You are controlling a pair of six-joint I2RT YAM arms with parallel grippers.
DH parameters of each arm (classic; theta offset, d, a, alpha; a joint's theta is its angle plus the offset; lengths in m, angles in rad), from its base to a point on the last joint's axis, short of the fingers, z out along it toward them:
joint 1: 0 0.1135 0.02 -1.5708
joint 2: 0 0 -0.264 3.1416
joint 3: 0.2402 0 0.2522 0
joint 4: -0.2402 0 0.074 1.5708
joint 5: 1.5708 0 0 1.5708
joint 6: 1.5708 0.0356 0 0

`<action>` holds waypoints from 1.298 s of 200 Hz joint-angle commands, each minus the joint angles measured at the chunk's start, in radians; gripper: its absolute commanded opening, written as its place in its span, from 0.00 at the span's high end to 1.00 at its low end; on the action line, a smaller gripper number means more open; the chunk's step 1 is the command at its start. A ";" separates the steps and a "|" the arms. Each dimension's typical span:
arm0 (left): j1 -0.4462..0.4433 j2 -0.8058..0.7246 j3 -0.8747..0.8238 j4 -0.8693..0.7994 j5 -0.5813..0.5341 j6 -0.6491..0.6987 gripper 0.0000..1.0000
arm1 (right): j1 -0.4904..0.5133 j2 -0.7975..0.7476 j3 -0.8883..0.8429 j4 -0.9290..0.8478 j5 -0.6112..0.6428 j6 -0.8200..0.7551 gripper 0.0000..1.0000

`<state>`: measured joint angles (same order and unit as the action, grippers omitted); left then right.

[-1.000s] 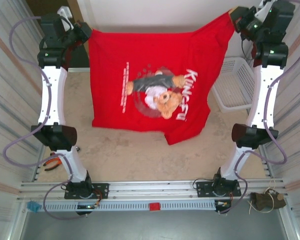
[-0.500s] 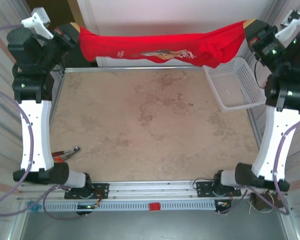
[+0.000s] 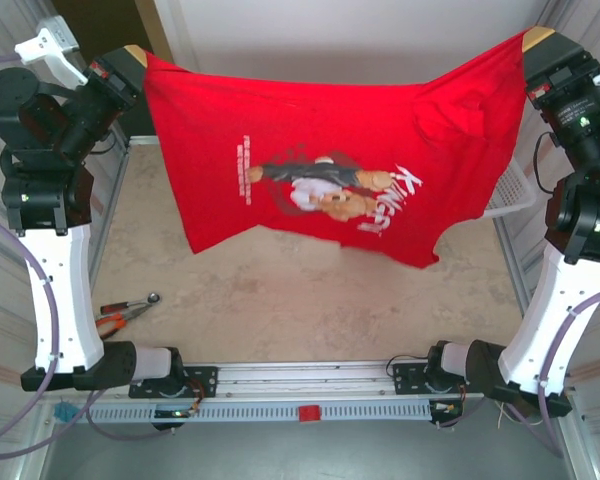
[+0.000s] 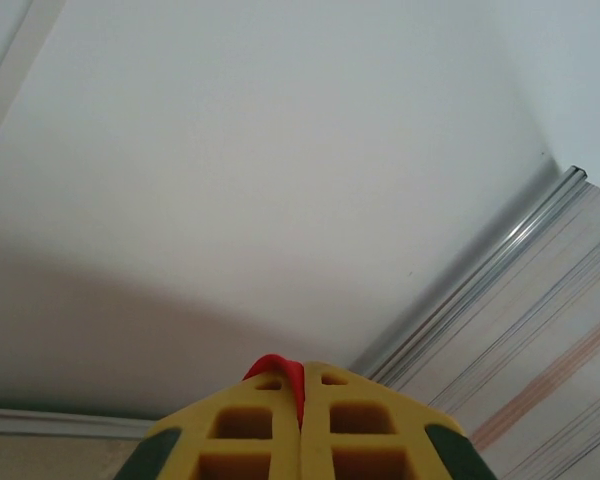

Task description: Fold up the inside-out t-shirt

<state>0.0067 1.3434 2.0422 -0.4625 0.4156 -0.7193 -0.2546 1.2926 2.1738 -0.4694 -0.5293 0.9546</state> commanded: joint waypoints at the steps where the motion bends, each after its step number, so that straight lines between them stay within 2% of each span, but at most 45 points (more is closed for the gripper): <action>1: 0.009 0.083 -0.020 0.011 -0.003 0.008 1.00 | 0.023 0.079 -0.045 0.040 0.005 -0.013 1.00; 27: 0.009 0.204 -0.034 0.046 0.023 0.029 1.00 | 0.101 0.180 -0.062 0.032 0.051 -0.077 1.00; 48: 0.008 0.344 0.052 0.062 0.051 0.030 1.00 | 0.150 0.296 -0.009 0.029 0.095 -0.106 1.00; 68: 0.007 0.514 0.255 0.029 0.073 0.026 1.00 | 0.166 0.447 0.142 0.011 0.101 -0.100 1.00; 86: 0.010 0.680 0.500 -0.025 0.083 0.003 1.00 | 0.178 0.595 0.353 -0.033 0.100 -0.091 1.00; 104: 0.020 0.818 0.709 -0.012 0.091 -0.058 1.00 | 0.176 0.713 0.552 -0.037 0.094 -0.042 1.00; 124: 0.037 0.834 0.702 0.106 0.093 -0.154 1.00 | 0.160 0.740 0.582 0.028 0.086 0.030 1.00; 144: 0.039 0.787 0.645 0.163 0.101 -0.145 1.00 | 0.152 0.694 0.552 0.037 0.091 0.015 1.00; 162: 0.039 0.735 0.580 0.154 0.129 -0.111 1.00 | 0.152 0.616 0.441 0.043 0.092 -0.017 1.00; 180: 0.038 0.649 0.429 0.153 0.164 -0.075 1.00 | 0.162 0.492 0.230 0.081 0.100 -0.055 1.00; 198: 0.031 0.535 0.185 0.192 0.170 -0.025 1.00 | 0.179 0.347 -0.049 0.142 0.116 -0.081 1.00; 224: 0.028 0.344 -0.233 0.283 0.179 0.027 1.00 | 0.209 0.103 -0.543 0.247 0.143 -0.098 1.00; 259: 0.028 0.119 -0.724 0.309 0.140 0.099 1.00 | 0.303 -0.221 -1.068 0.161 0.233 -0.161 1.00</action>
<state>0.0376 1.5917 1.5494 -0.1963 0.5648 -0.7017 -0.0135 1.2404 1.3518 -0.2794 -0.3805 0.8703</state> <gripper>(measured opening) 0.048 0.042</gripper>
